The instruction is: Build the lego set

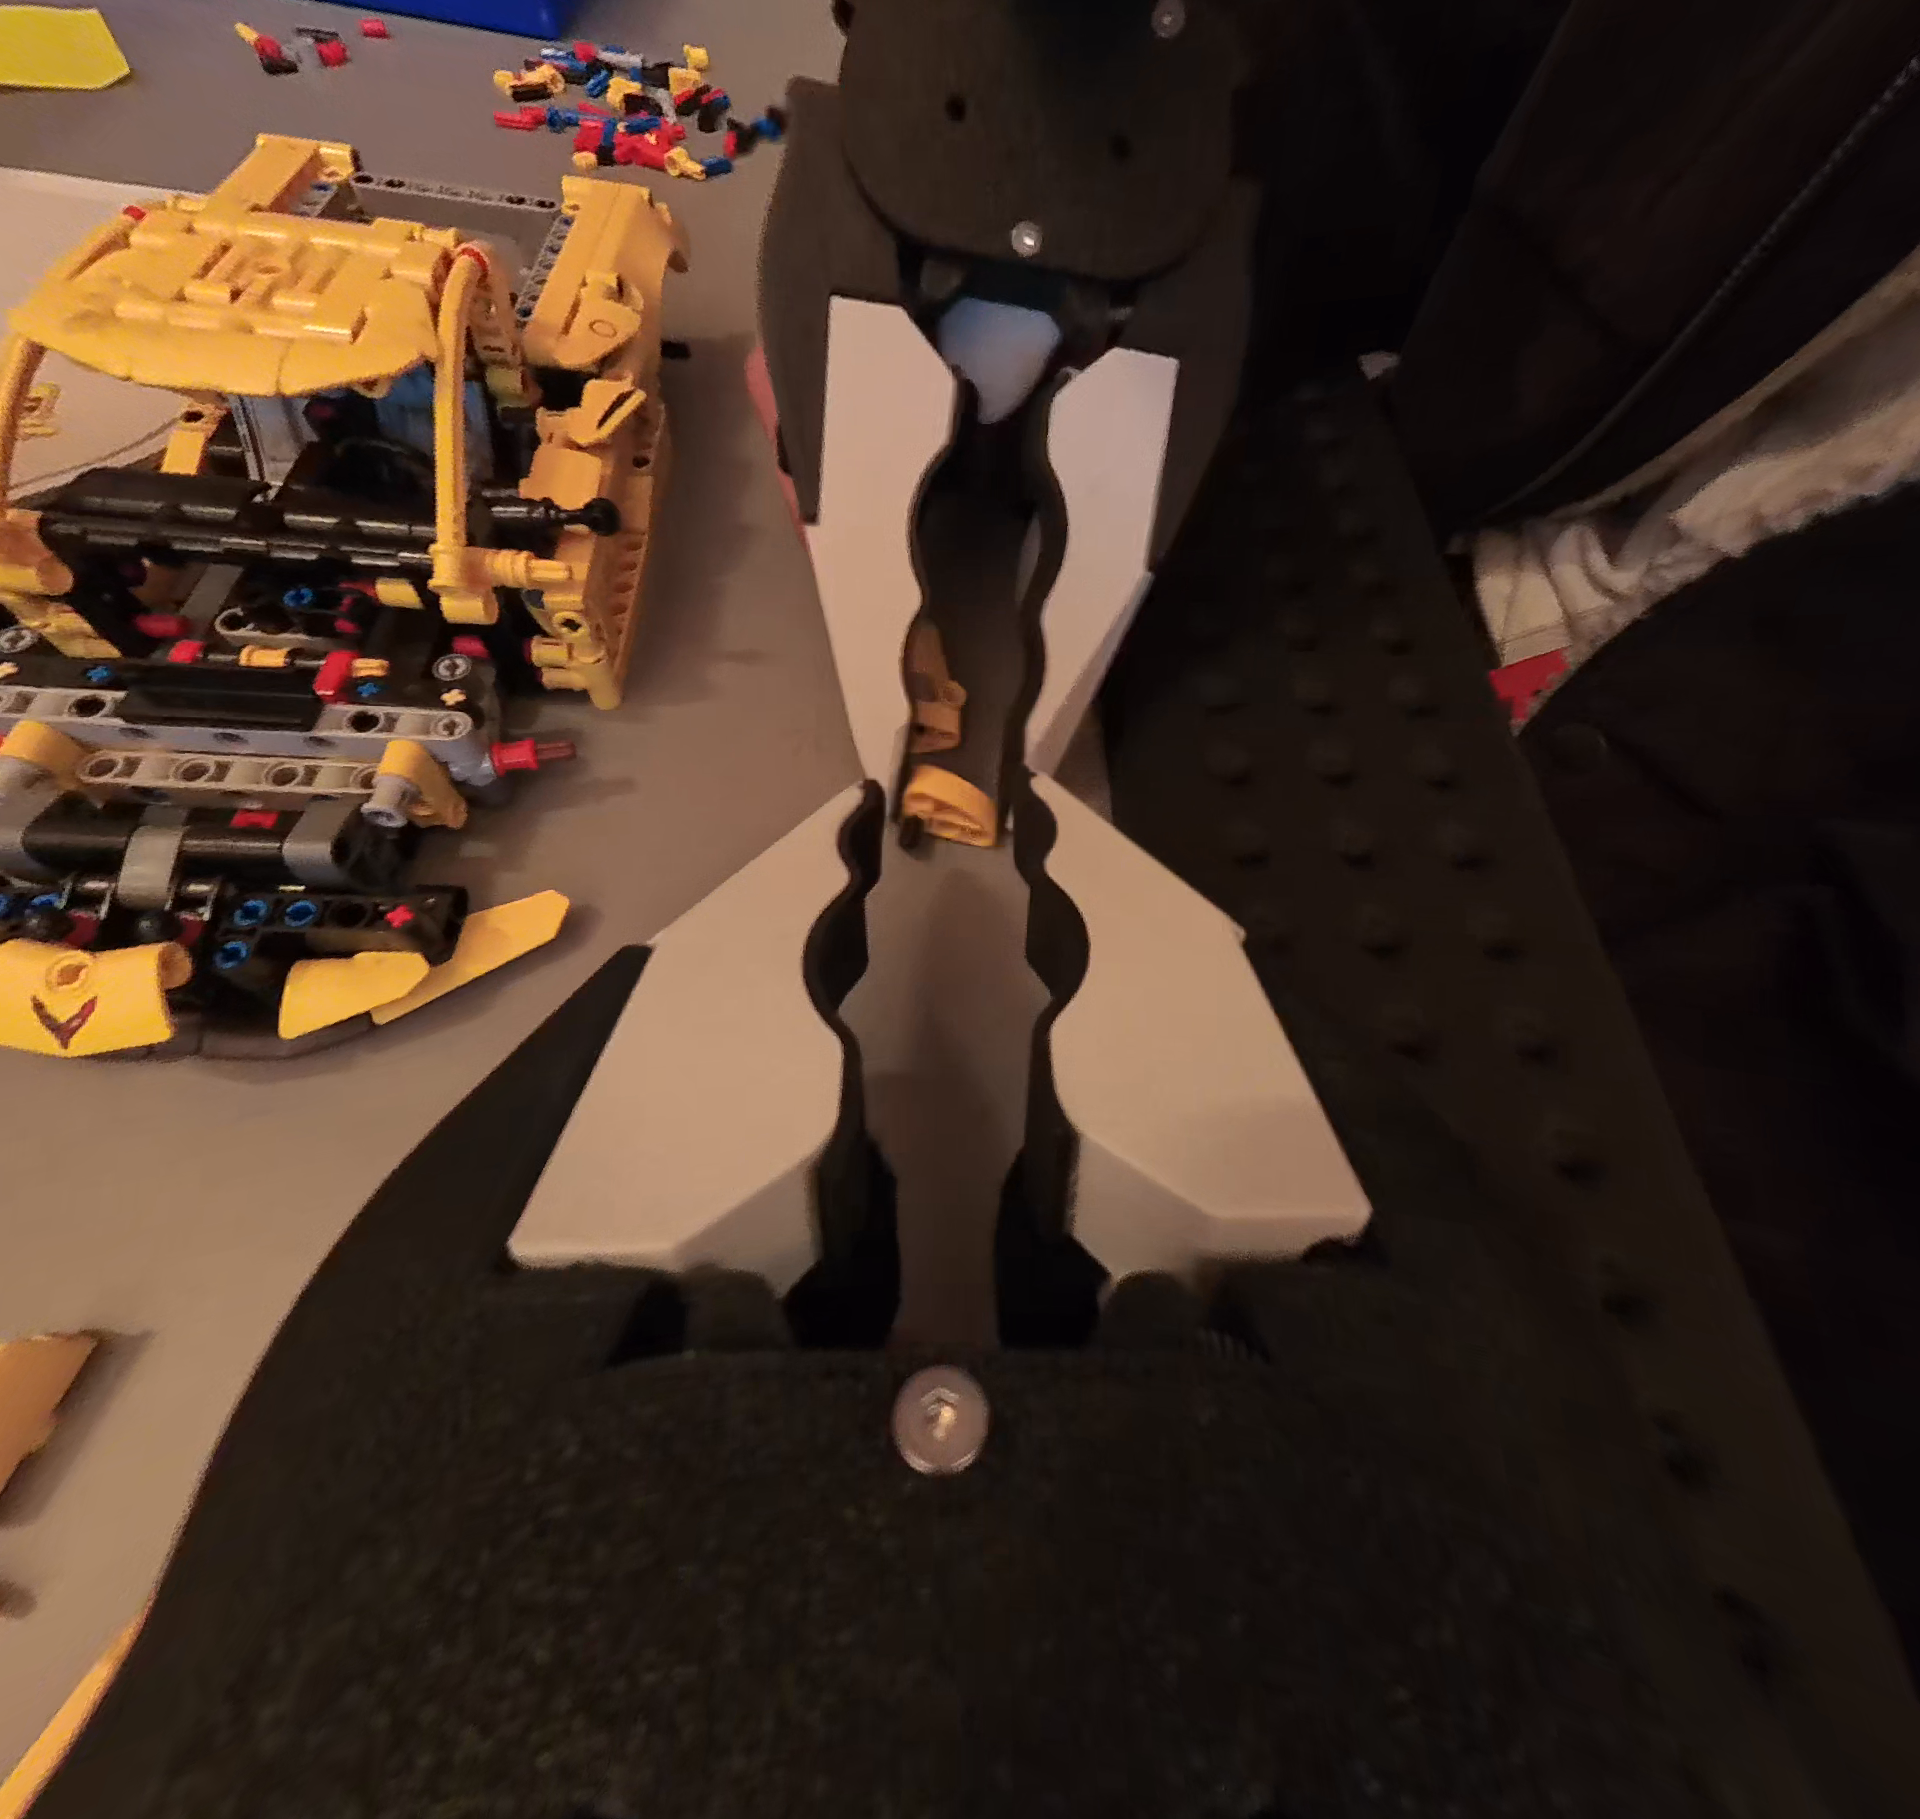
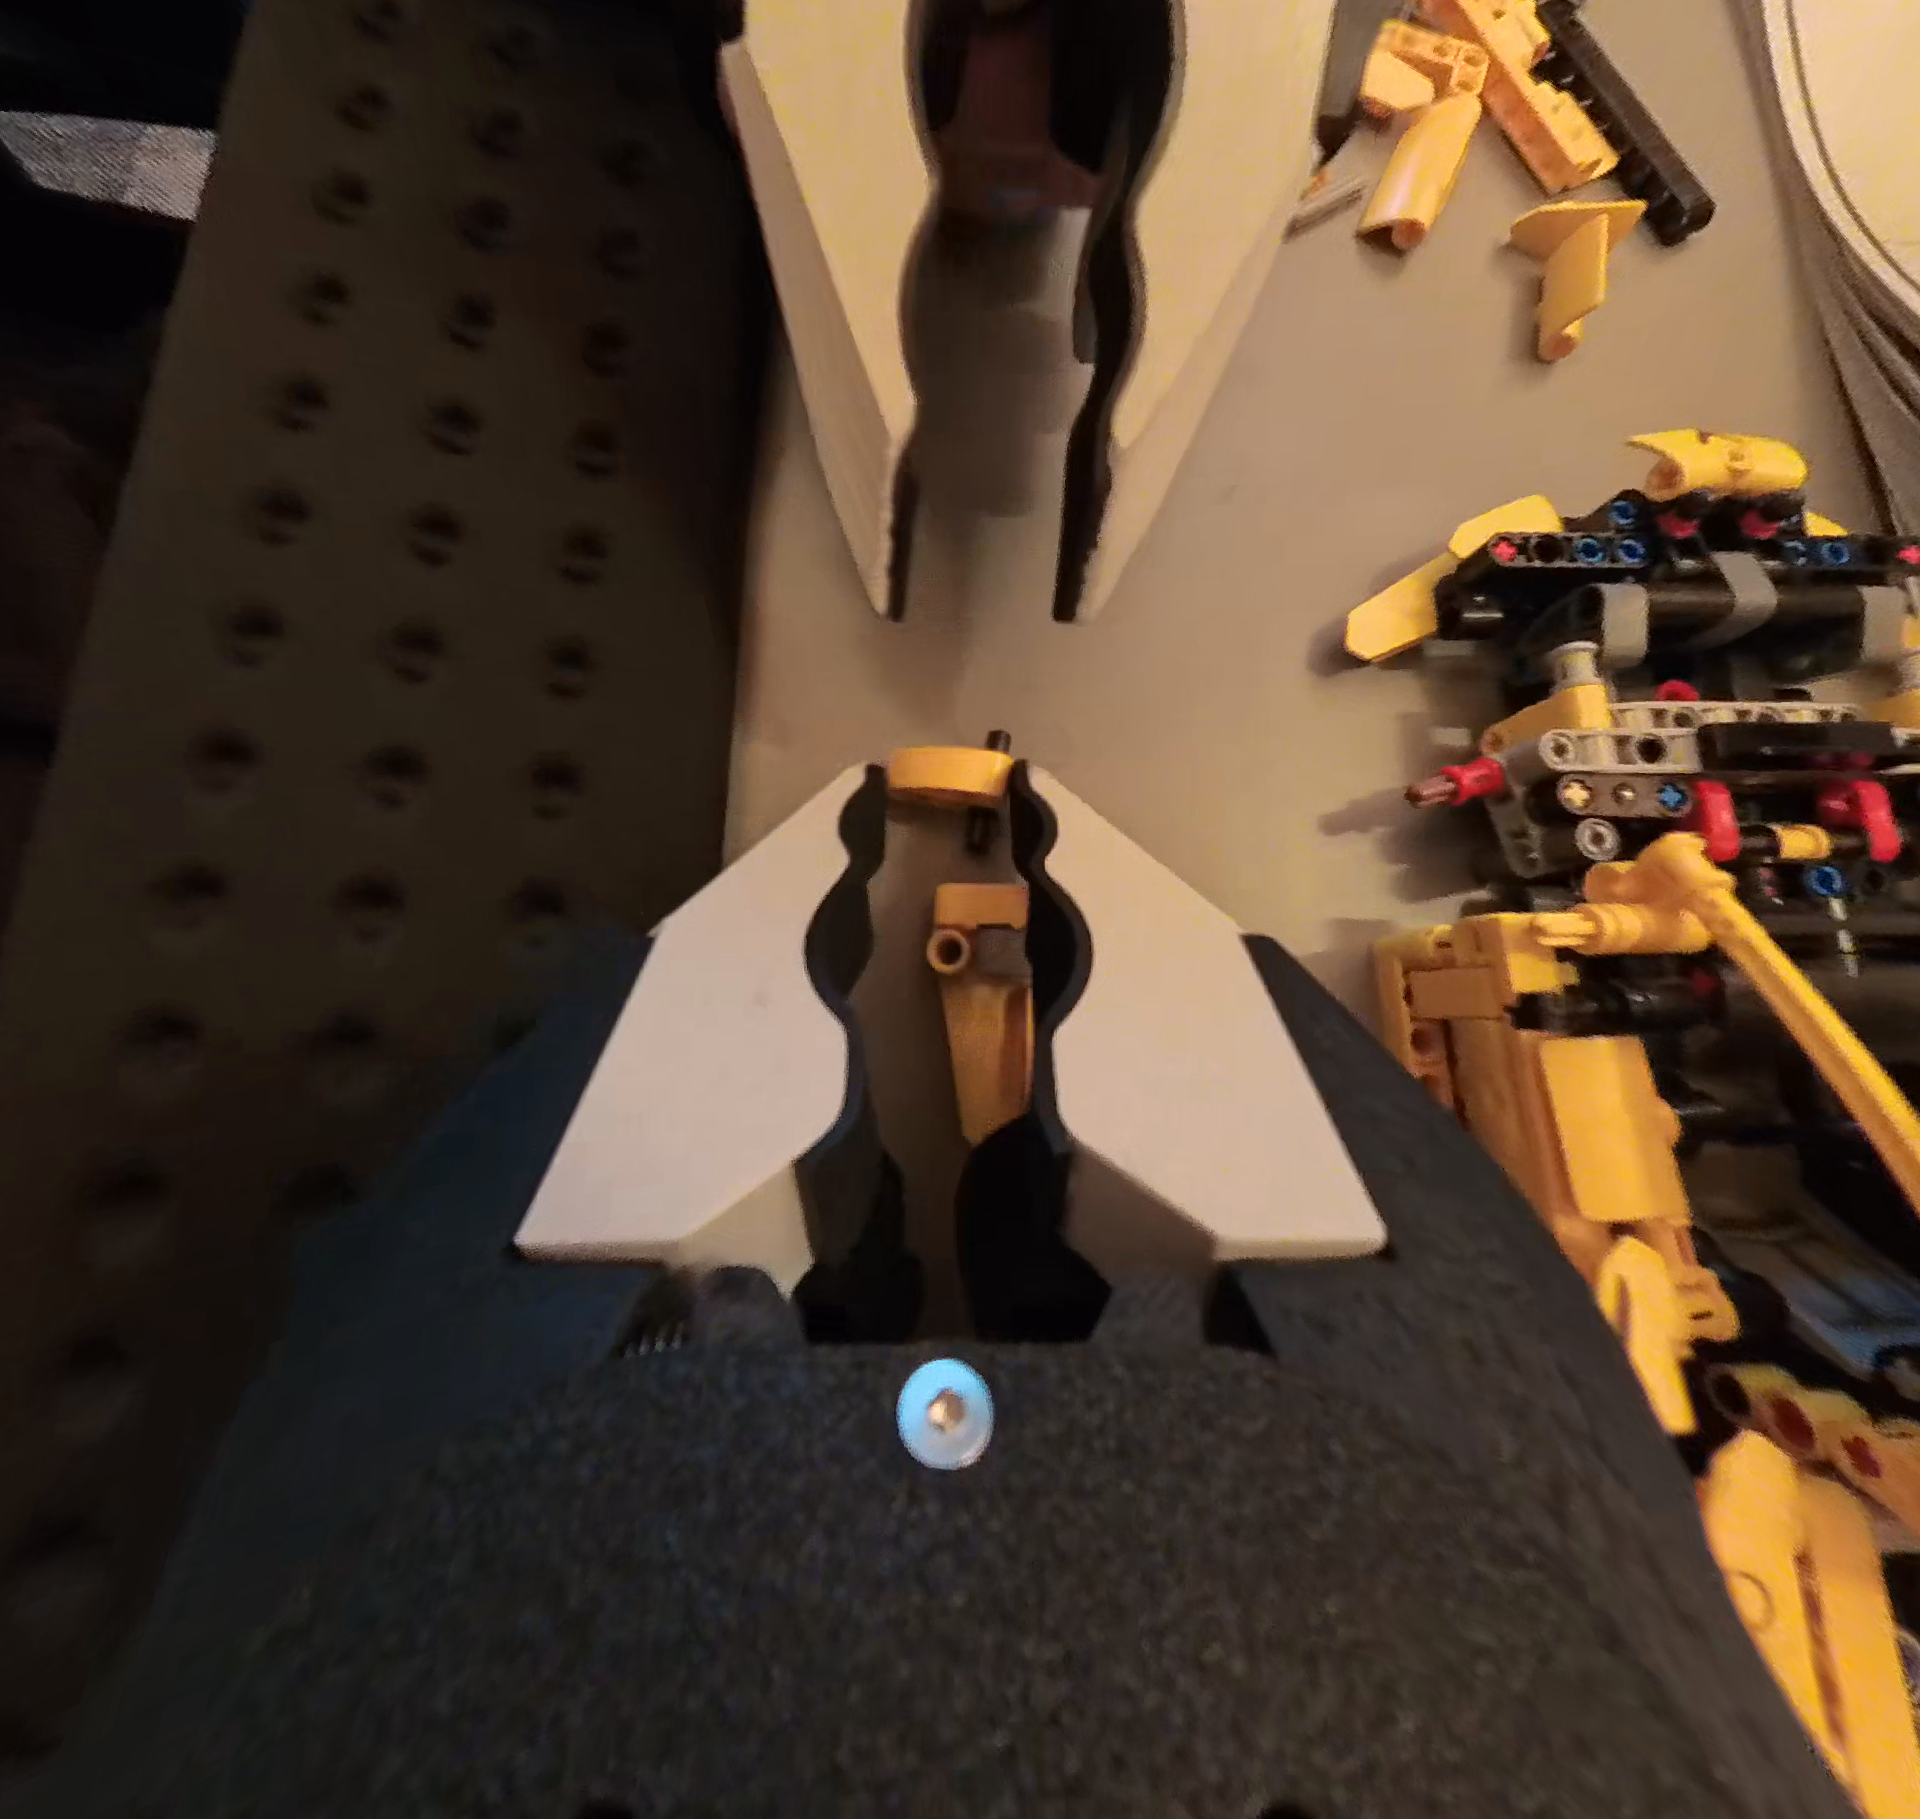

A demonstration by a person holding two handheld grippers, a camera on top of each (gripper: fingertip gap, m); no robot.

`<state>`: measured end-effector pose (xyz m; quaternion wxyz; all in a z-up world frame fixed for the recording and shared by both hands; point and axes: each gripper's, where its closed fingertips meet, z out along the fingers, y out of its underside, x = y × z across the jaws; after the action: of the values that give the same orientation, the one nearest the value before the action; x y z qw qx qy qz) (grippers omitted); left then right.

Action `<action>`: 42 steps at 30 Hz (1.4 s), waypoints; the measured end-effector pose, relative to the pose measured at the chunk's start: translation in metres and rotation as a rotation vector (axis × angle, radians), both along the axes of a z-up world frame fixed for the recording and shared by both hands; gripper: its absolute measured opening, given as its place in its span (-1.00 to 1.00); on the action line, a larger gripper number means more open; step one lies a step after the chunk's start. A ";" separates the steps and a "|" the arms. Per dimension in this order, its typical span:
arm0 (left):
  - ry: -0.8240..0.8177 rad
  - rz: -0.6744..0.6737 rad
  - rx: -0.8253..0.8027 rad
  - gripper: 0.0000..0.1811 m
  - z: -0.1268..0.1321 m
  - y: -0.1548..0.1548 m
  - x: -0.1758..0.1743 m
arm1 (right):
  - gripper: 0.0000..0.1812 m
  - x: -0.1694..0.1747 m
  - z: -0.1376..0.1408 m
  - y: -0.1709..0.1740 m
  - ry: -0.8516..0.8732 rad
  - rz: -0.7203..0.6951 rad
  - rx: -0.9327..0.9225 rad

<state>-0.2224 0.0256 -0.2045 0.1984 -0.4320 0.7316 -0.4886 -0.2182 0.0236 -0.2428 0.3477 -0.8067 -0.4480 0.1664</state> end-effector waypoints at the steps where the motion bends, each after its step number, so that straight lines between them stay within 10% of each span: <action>1: -0.007 -0.003 -0.012 -0.73 0.002 0.000 0.000 | -0.74 0.001 0.006 -0.002 0.053 0.009 -0.015; 6: -0.174 -0.006 -0.012 -0.72 0.025 -0.003 0.002 | -0.75 -0.003 0.060 -0.008 0.392 0.057 -0.014; 42: -0.170 -0.017 -0.046 -0.96 0.035 -0.010 0.002 | -0.75 -0.012 0.068 -0.009 0.416 0.085 0.043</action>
<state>-0.2208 0.0153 -0.1696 0.2458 -0.3871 0.7045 -0.5417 -0.2305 0.0150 -0.1747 0.4423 -0.7278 -0.4037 0.3342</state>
